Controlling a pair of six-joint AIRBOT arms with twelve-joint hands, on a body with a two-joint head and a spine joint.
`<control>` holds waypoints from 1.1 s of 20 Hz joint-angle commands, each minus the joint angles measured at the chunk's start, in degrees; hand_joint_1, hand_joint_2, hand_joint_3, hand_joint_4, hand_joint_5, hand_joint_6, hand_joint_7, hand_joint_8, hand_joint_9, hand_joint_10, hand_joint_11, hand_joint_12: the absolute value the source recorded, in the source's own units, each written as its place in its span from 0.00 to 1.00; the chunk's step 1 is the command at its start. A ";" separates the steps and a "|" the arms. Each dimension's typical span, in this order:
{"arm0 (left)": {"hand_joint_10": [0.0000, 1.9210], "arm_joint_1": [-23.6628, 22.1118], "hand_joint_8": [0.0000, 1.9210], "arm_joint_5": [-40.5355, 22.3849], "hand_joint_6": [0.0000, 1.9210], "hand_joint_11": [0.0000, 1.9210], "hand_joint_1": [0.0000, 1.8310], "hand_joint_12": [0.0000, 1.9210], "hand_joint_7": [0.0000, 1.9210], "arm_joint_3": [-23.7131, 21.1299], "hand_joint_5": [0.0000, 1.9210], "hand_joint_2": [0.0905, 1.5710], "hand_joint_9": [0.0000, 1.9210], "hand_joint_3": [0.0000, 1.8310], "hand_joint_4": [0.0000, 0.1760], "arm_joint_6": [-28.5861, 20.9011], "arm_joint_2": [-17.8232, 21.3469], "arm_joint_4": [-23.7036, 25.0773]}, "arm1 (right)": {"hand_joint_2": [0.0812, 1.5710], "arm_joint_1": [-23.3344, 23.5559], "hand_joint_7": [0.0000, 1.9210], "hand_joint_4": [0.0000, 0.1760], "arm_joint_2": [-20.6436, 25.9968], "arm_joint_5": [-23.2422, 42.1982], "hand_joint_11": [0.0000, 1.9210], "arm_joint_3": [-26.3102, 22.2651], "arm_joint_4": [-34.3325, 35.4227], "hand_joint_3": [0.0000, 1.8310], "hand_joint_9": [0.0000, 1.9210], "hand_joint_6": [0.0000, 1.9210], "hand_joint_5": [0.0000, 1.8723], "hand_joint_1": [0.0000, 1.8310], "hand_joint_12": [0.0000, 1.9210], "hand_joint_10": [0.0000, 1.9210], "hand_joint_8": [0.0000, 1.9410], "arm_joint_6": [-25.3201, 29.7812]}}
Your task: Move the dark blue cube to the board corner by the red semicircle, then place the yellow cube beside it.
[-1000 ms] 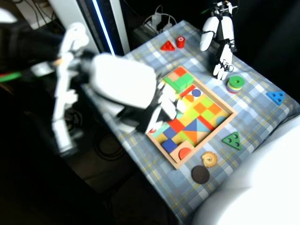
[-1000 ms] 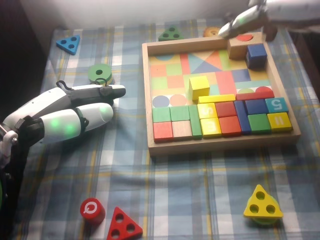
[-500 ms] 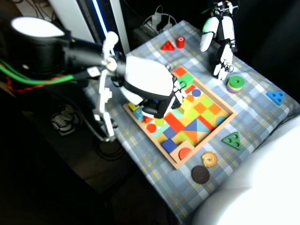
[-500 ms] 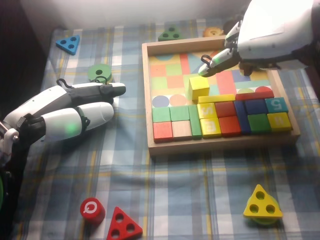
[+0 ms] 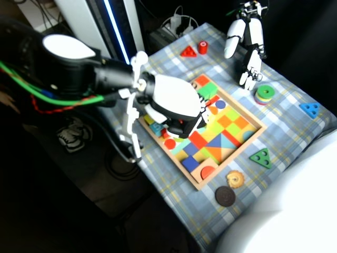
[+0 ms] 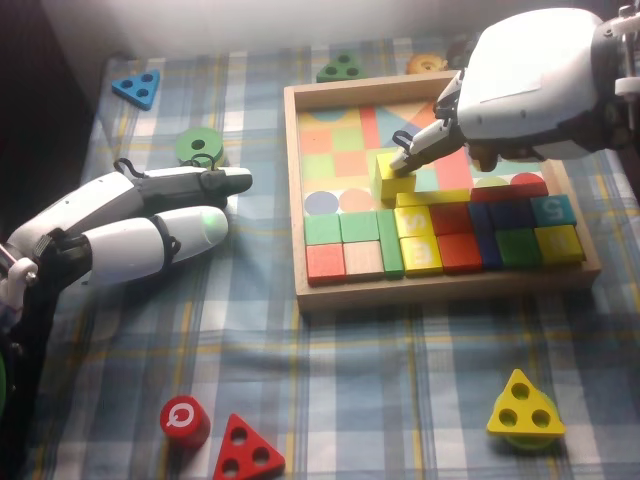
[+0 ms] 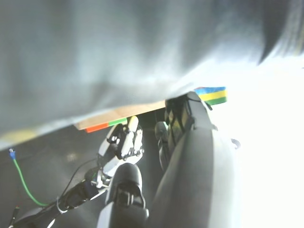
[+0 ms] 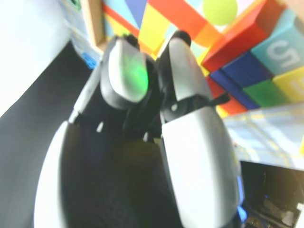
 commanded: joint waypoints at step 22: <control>0.00 -6.28 0.00 -0.46 0.00 0.05 0.26 0.29 0.20 -4.81 0.26 0.82 0.21 0.00 0.08 0.22 10.11 7.96 | 0.75 -0.85 0.66 0.00 2.85 -6.06 0.75 0.58 -4.26 0.01 0.76 0.00 0.24 0.84 1.00 1.00 1.00 -0.41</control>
